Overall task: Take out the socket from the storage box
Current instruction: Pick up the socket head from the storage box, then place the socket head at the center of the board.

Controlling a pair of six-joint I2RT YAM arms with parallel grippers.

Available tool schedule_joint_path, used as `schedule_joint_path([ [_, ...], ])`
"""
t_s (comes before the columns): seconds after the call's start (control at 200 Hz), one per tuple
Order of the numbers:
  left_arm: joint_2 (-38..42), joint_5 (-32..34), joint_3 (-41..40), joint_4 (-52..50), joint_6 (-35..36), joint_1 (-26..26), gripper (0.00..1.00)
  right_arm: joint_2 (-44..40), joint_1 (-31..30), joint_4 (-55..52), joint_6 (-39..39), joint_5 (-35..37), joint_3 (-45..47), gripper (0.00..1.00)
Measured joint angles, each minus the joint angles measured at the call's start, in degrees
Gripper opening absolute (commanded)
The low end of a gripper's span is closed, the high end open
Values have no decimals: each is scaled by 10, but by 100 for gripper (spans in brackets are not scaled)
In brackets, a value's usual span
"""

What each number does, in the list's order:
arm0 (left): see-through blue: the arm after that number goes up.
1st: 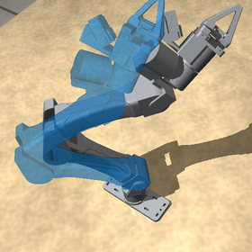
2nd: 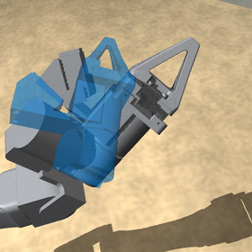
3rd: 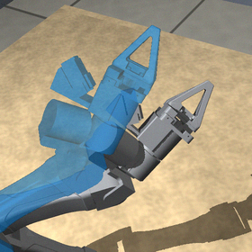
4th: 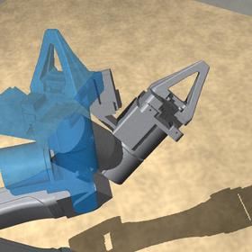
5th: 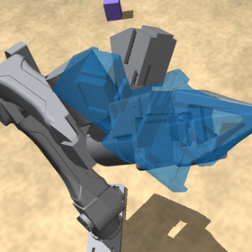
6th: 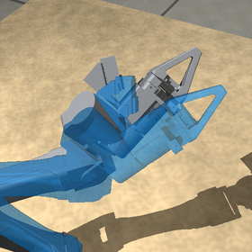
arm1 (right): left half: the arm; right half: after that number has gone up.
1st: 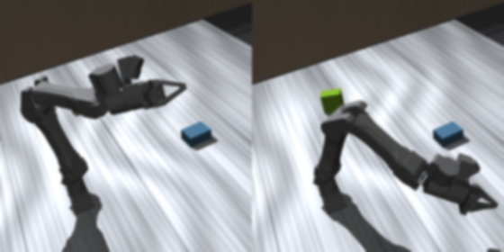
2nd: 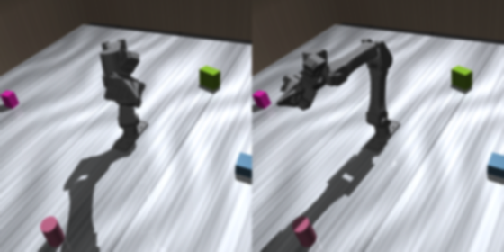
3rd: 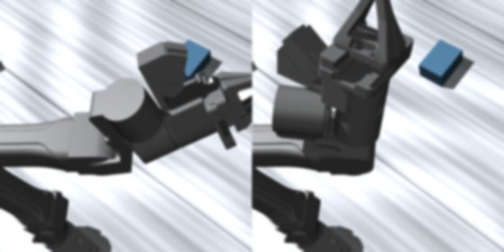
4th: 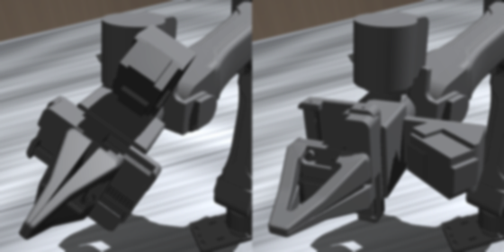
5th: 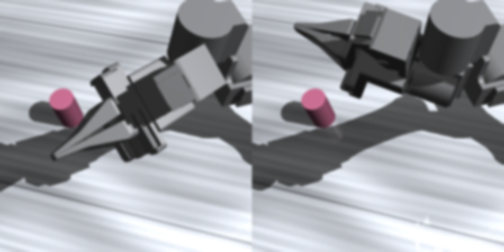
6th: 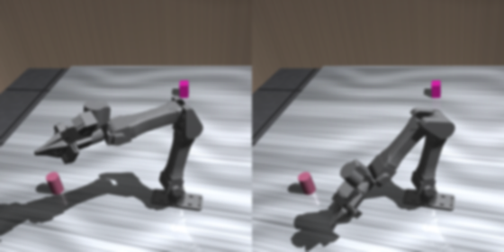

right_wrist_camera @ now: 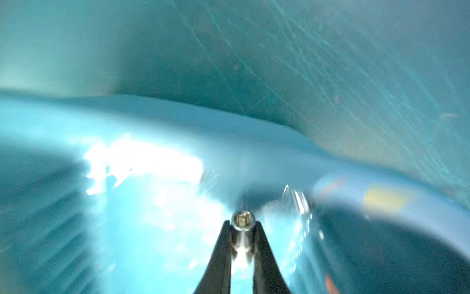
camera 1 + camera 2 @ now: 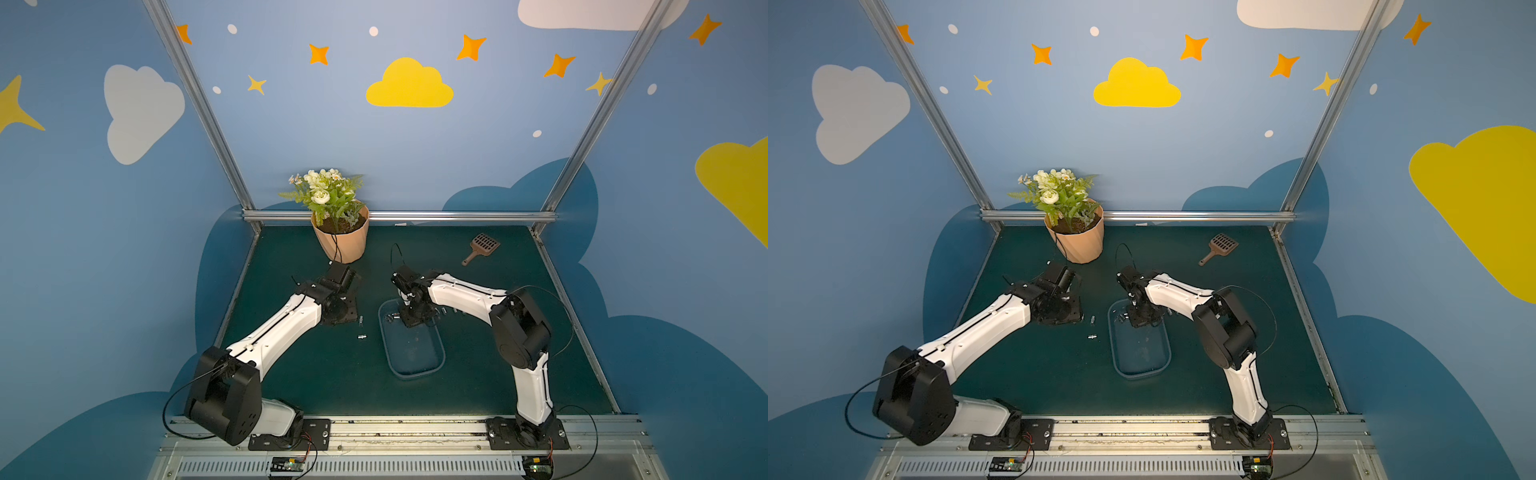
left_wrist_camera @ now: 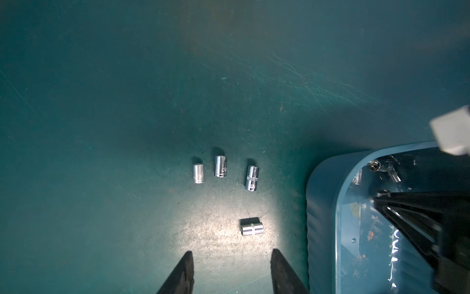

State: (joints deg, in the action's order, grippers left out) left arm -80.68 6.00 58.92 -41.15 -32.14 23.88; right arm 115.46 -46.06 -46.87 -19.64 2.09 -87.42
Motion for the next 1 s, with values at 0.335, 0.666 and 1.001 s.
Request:
schedule_joint_path([
  [0.335,-3,0,7,-2,0,0,50,-143,50,2,9,-21,12,13],
  [0.666,-7,0,7,-2,0,0,50,-170,158,4,21,-22,112,13],
  [1.001,-7,0,7,-2,0,0,50,-167,260,15,46,-22,164,13],
])
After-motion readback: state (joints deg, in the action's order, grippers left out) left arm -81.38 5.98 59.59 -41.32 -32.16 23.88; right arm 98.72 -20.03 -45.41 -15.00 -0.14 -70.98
